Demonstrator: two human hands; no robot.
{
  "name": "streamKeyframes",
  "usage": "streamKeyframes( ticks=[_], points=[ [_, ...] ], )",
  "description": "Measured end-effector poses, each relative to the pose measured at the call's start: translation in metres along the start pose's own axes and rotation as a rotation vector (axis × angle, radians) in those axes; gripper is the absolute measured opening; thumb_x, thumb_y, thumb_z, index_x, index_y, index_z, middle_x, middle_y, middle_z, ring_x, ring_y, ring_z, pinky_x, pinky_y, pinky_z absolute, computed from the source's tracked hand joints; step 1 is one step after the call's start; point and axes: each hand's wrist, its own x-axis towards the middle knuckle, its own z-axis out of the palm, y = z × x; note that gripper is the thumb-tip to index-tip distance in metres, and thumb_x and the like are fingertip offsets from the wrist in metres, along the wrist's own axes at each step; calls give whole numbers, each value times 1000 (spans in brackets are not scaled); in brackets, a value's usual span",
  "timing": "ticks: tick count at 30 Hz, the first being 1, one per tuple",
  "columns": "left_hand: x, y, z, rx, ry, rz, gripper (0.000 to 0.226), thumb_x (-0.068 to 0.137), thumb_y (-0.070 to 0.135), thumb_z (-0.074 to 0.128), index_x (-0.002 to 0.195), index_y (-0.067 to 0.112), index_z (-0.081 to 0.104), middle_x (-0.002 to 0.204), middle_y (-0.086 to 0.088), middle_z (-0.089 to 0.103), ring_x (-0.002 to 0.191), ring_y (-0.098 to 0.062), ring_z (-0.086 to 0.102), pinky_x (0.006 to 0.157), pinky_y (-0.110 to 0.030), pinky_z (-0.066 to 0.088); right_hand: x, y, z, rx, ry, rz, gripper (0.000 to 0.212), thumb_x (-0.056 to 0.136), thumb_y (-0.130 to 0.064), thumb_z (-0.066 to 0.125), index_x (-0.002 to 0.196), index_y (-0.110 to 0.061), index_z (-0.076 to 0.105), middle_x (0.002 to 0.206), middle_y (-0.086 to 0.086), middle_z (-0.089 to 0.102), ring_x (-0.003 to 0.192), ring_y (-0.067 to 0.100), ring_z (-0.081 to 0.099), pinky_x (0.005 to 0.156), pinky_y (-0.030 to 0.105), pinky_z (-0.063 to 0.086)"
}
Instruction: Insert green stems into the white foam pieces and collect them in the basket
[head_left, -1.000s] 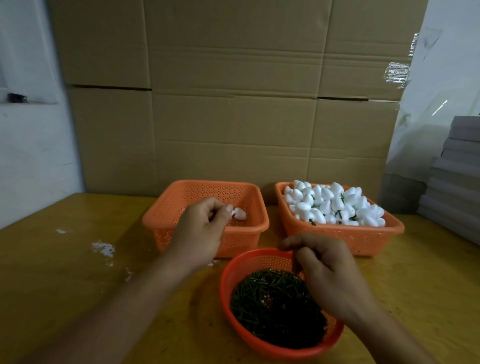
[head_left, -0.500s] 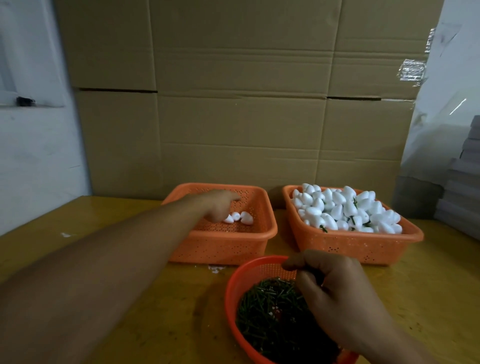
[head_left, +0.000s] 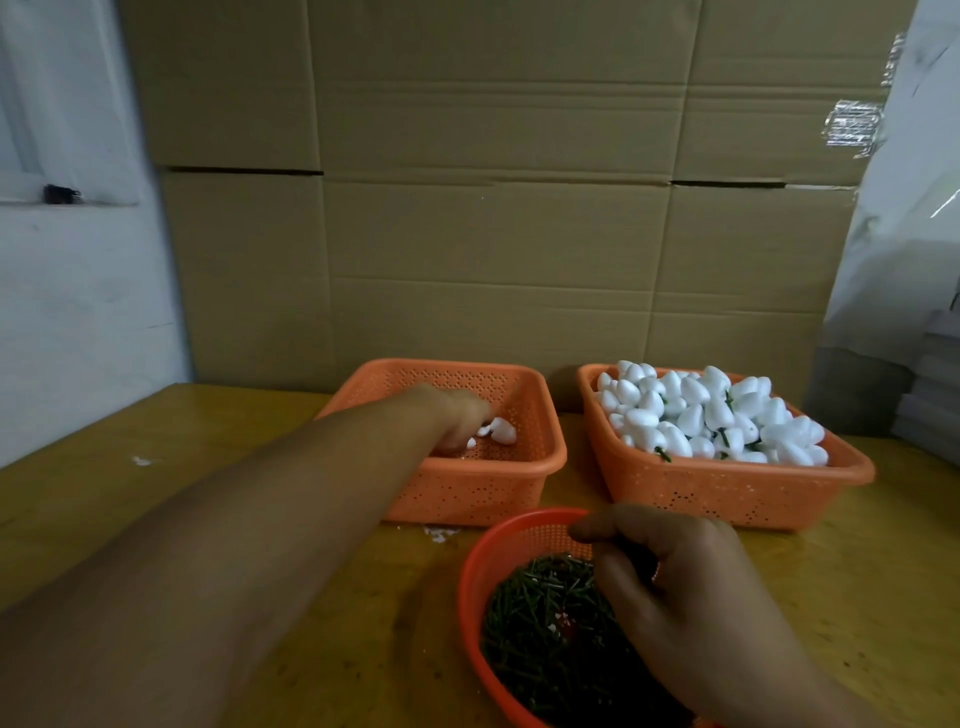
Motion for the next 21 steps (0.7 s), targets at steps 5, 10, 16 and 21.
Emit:
streamKeyframes(
  ticks=[5, 10, 16, 21],
  points=[
    [11, -7, 4, -25, -48, 40, 55, 86, 43, 56, 140, 43, 48, 142, 2, 50, 121, -28, 55, 101, -47, 45, 0, -1, 2, 9, 16, 0, 26, 78, -34, 54, 94, -40, 73, 57, -18, 63, 48, 8, 56, 50, 32, 49],
    [15, -15, 3, 21, 89, 144, 27, 97, 23, 62, 123, 27, 66, 137, 8, 60, 110, -17, 58, 87, -33, 46, -1, 0, 0, 17, 15, 3, 26, 78, -35, 54, 95, -39, 73, 56, -19, 61, 45, 5, 51, 48, 30, 45],
    [-11, -8, -6, -250, 270, 311, 7, 93, 28, 68, 94, 34, 64, 105, 11, 64, 100, -13, 62, 85, -35, 53, -1, -1, 2, 26, -24, -4, 26, 78, -35, 53, 94, -37, 74, 51, -25, 55, 44, 3, 47, 49, 22, 31],
    [-49, 6, -11, -441, 415, 379, 18, 94, 9, 66, 100, 26, 64, 105, 2, 68, 98, -18, 69, 87, -43, 59, -2, -2, 4, 16, -45, 0, 26, 79, -37, 53, 95, -37, 74, 54, -30, 55, 47, 1, 50, 50, 21, 31]
  ],
)
